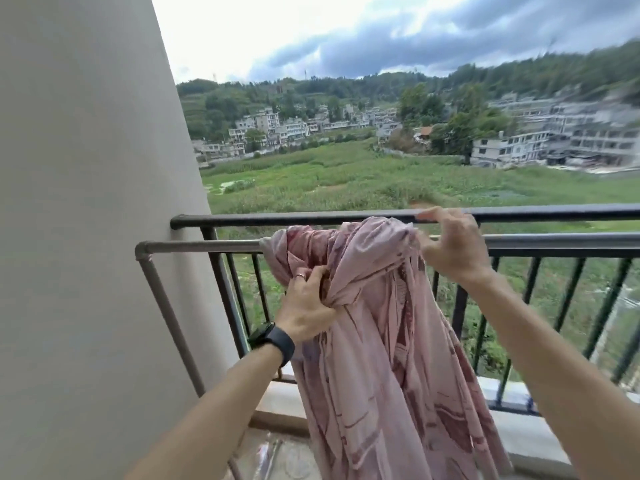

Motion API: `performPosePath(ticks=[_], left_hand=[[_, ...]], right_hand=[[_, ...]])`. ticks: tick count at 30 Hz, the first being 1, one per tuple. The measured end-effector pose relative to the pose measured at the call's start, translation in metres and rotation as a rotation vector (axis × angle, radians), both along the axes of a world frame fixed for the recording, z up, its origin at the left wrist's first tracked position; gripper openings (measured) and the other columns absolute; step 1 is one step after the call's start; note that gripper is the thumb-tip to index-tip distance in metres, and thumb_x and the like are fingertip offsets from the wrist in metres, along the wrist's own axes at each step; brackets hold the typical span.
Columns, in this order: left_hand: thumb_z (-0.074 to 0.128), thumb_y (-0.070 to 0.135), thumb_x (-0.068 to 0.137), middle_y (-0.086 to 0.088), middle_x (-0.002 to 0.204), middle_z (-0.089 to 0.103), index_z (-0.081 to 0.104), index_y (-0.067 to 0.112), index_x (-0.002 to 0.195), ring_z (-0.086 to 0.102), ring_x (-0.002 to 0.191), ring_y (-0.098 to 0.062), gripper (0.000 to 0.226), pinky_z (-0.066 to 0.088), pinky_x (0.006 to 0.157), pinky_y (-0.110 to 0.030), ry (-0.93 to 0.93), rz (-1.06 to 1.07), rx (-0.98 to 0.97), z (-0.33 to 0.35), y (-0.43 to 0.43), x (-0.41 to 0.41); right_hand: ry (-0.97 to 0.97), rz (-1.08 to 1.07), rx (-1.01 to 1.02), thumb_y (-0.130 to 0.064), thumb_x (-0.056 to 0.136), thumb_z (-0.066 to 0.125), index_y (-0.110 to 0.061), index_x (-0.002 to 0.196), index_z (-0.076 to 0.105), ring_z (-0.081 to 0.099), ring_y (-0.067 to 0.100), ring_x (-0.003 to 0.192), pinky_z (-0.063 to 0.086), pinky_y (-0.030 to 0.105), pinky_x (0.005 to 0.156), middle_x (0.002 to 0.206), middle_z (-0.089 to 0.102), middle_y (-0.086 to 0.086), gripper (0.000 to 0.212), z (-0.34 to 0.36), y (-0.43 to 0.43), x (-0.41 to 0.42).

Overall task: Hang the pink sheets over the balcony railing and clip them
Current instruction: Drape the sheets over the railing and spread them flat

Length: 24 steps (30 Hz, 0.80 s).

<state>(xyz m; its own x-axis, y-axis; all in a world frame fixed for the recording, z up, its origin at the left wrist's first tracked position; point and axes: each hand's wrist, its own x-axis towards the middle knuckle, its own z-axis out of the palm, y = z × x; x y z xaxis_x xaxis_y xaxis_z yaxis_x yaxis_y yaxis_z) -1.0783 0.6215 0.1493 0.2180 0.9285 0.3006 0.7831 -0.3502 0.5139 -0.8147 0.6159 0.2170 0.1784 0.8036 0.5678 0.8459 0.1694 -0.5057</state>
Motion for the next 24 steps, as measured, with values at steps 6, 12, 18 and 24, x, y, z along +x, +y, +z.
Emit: performPosePath(ticks=[6,12,18,24], left_hand=[[0.083,0.036,0.075,-0.002,0.143,0.016,0.025,0.038,0.139,0.029,0.133,-0.023,0.086,0.037,0.107,-0.036,-0.612,0.184,0.048,-0.026,-0.001,-0.004],[0.069,0.043,0.087,-0.007,0.126,0.046,0.031,0.028,0.139,0.051,0.098,-0.021,0.066,0.044,0.086,-0.031,-0.577,0.374,-0.049,0.009,0.02,-0.018],[0.045,0.006,0.089,-0.002,0.101,0.064,0.066,0.015,0.109,0.064,0.1,-0.027,0.031,0.048,0.081,-0.024,-0.726,0.552,0.261,0.072,0.068,-0.104],[0.057,0.022,0.086,-0.009,0.115,0.065,0.058,0.023,0.111,0.06,0.11,-0.032,0.025,0.047,0.1,-0.04,-0.487,0.596,0.075,0.036,0.084,-0.174]], right_hand=[[0.311,0.096,-0.028,-0.07,0.075,0.069,-0.033,0.153,0.016,0.033,0.029,0.141,0.039,0.044,0.109,0.158,0.014,0.005,0.102,-0.061,-0.032,-0.072],[0.062,0.076,0.062,0.008,0.078,0.06,-0.026,0.146,0.038,0.048,0.019,0.076,0.056,0.037,0.069,0.127,0.041,0.021,0.08,-0.034,-0.008,-0.083],[0.065,-0.208,0.243,0.011,0.08,0.052,-0.008,0.114,0.065,0.046,0.025,0.094,0.043,0.033,0.076,0.099,0.061,0.016,0.041,-0.01,0.004,0.0],[-0.169,-0.52,0.046,-0.008,0.083,0.055,-0.015,0.128,0.056,0.044,0.041,0.111,0.04,0.047,0.087,0.118,0.051,0.023,0.046,-0.048,-0.005,0.045]])
